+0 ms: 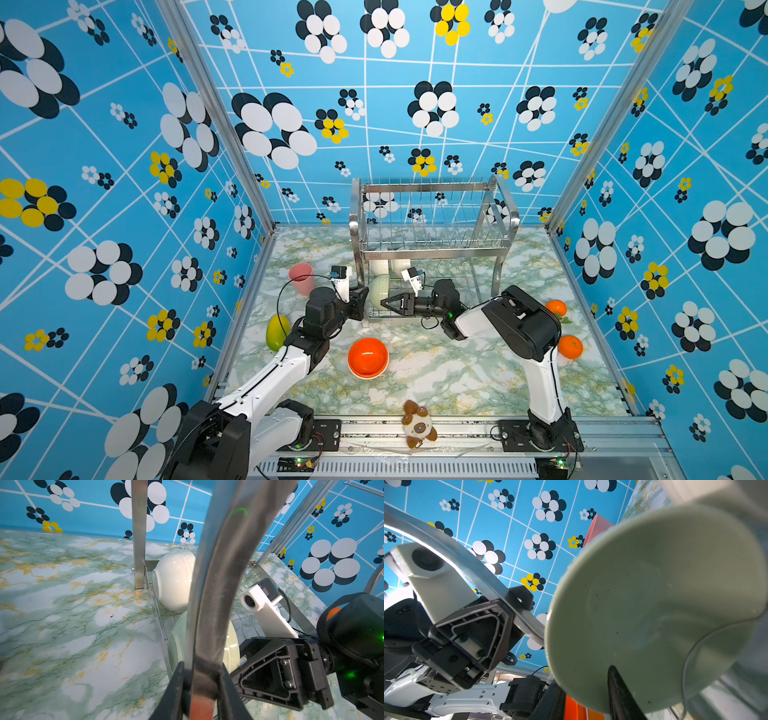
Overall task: Load bowls into a dish rack
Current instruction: Place the bowl in the dish rack.
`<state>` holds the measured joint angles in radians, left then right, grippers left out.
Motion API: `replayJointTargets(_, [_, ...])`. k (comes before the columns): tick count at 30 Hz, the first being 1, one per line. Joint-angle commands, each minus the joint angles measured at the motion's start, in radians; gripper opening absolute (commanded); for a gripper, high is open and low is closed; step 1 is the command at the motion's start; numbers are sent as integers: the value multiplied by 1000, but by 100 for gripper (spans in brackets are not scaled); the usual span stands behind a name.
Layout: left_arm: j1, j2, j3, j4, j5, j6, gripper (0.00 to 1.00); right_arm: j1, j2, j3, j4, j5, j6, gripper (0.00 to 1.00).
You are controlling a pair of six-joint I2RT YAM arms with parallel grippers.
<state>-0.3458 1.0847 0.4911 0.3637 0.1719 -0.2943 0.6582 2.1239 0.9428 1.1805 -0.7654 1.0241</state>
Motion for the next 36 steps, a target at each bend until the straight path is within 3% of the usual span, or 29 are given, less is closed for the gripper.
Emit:
replayJointTargets(1, [0,17,23,43,-55,-90,0,5,-31,19,-66,-62,-30,35])
replayJointTargets(18, [-1,15,15,50,-60,-91,0,-43,-259,-45,-388,-21,-255,40])
replayJointTargets(29, [1,-27,25,32,-58,-94,0,-32,-545,-142,-782,96,-563,39])
replayJointTargets(36, [1,-46,33,10,-55,-85,0,81,-726,-166,-1026,188,-775,38])
